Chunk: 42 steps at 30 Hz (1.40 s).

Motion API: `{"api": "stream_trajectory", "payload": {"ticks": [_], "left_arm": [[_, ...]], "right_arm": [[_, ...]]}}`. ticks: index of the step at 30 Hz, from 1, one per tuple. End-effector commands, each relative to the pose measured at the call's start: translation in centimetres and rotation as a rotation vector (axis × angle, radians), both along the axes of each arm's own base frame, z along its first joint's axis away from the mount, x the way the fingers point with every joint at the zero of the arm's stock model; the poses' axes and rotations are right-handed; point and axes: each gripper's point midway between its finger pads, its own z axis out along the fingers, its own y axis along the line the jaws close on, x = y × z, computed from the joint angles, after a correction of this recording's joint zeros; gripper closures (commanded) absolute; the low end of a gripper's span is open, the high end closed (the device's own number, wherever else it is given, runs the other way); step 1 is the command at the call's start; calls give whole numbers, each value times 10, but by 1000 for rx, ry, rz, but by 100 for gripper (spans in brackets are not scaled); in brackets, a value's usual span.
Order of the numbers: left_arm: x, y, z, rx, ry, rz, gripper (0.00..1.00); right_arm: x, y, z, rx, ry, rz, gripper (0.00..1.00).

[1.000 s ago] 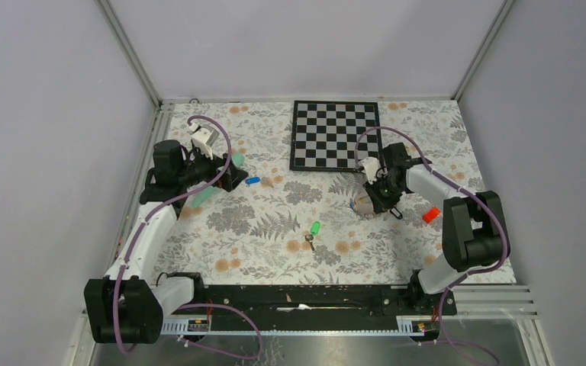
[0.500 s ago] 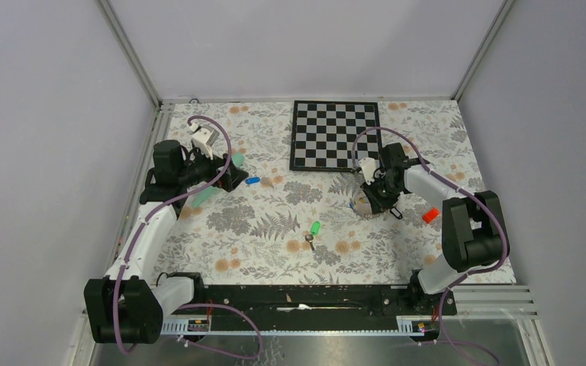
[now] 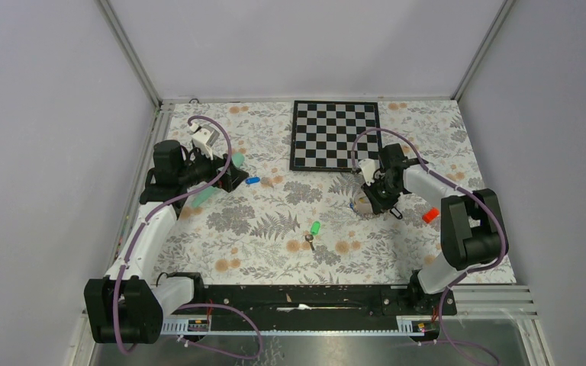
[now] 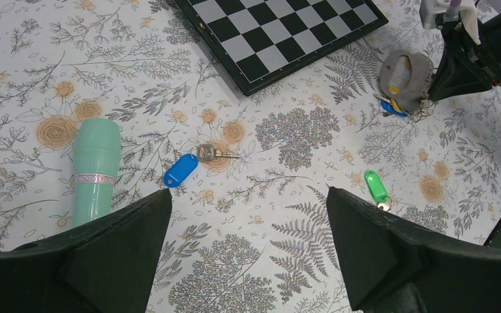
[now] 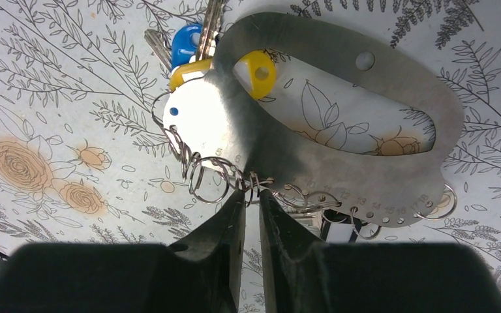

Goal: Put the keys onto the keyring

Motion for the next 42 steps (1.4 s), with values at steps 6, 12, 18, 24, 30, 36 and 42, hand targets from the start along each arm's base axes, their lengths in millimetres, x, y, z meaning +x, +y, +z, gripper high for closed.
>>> {"api": "stream_trajectory", "payload": {"ticks": [6,12,18,24,30,36,42], "left_arm": [[2,-2,12,-12,-61,-22,1],[2,-2,11,-12,-62,-24,1],[2,-3,11,-13,-60,-27,1],[2,-3,9,-18,-56,-28,1],[5,-9,10,-29,-51,-49,1],[-1,-48,30,-51,-89,-239,7],[-10,-101,62,-16,-138,-458,14]], "right_arm": [[-6,2,-8,-2,42,19,83],[1,5,7,15,4,18,95],[13,10,42,38,-66,19,98],[21,12,76,50,-143,43,98],[21,26,102,117,-231,109,100],[24,62,164,312,-417,247,100],[27,88,220,440,-575,361,100]]}}
